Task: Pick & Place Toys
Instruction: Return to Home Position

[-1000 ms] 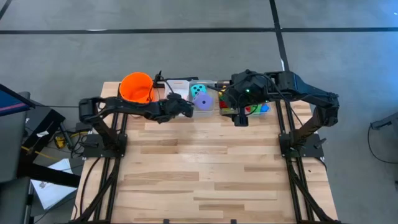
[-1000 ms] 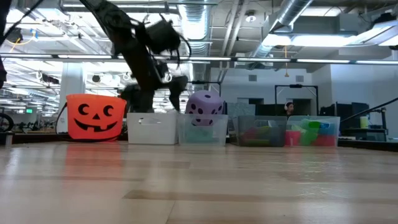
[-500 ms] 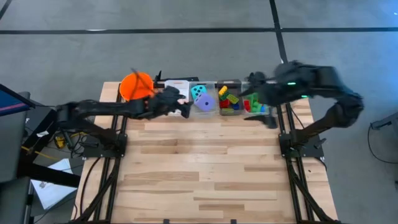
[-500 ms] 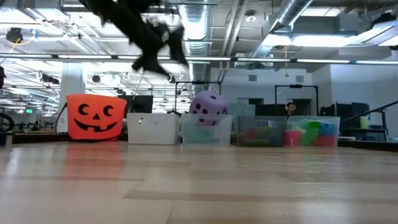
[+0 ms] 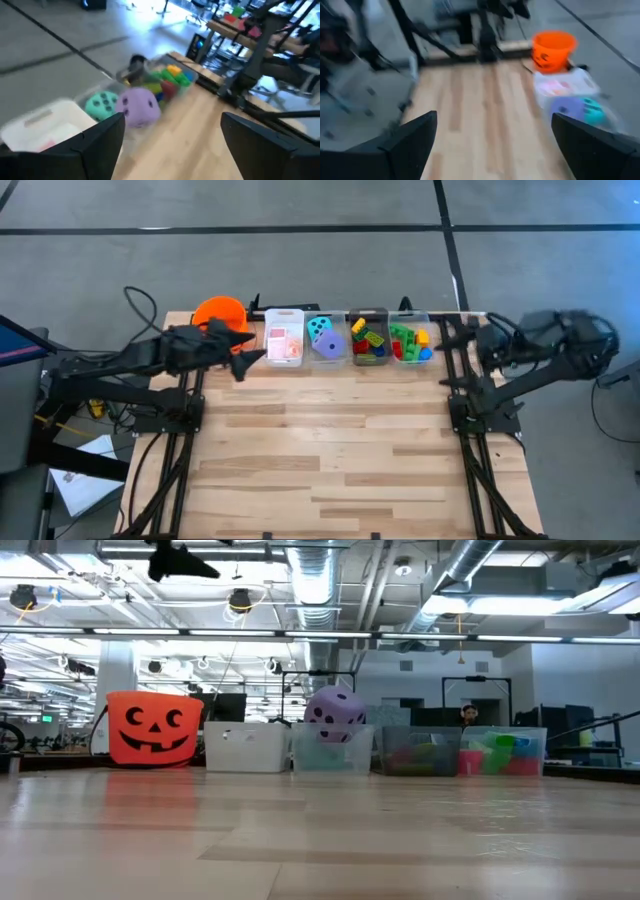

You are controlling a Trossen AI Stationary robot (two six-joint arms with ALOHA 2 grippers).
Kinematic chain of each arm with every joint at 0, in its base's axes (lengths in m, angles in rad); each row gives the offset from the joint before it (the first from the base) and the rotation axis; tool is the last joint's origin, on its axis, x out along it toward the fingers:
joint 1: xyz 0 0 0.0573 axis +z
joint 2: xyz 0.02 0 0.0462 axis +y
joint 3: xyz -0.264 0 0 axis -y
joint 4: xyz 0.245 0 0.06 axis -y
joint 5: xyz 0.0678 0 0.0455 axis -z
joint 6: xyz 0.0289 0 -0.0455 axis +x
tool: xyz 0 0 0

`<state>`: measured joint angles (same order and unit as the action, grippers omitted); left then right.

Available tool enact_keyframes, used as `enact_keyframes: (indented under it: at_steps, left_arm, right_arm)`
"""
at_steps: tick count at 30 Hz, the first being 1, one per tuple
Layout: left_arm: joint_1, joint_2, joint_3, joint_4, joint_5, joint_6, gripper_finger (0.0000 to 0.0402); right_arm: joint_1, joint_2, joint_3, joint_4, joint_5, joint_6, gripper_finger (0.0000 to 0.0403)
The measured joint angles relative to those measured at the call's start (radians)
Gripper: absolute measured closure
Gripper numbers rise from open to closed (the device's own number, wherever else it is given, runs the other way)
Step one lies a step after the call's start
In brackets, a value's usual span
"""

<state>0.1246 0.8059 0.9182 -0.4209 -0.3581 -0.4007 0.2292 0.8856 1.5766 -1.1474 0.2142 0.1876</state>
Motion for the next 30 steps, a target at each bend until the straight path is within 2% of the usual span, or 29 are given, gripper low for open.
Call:
enact_keyframes:
  at_steps: [3, 8, 11, 14, 16, 19, 25, 28, 30]
  left_arm:
    - [-0.028, -0.052, 0.0, -0.085, 0.0, -0.071, 0.0082]
    - [-0.064, -0.095, 0.0, -0.112, -0.03, -0.127, 0.008]
    - [-0.084, -0.095, -0.022, -0.115, -0.069, -0.179, 0.0082]
    - [-0.118, -0.095, -0.102, -0.079, -0.072, -0.195, 0.0082]
    - [-0.154, -0.094, -0.187, 0.008, -0.071, -0.196, 0.0082]
    - [-0.203, -0.102, -0.337, 0.226, -0.077, -0.209, 0.0082]
    - [-0.252, -0.157, -0.721, 0.833, -0.088, -0.259, 0.0082]
    - [-0.286, -0.163, -0.914, 1.175, -0.092, -0.273, 0.0083]
    - [-0.312, -0.162, -0.907, 1.156, -0.105, -0.26, 0.0083]
  right_arm:
    - [0.043, -0.235, -0.352, 0.296, 0.007, 0.058, 0.002]
    - [0.062, -0.629, -0.94, 0.825, 0.021, 0.106, 0.002]
    - [0.054, -0.805, -1.202, 1.076, 0.026, 0.161, 0.002]
    - [0.049, -0.883, -1.389, 1.19, 0.023, 0.23, 0.002]
    - [0.042, -0.881, -1.457, 1.26, 0.023, 0.25, 0.002]
    - [0.041, -0.853, -1.506, 1.354, 0.023, 0.266, 0.002]
    - [0.037, -0.852, -1.56, 1.43, -0.013, 0.218, 0.002]
    - [0.037, -0.859, -1.568, 1.412, -0.036, 0.213, 0.002]
    - [0.037, -0.863, -1.569, 1.411, -0.033, 0.206, 0.002]
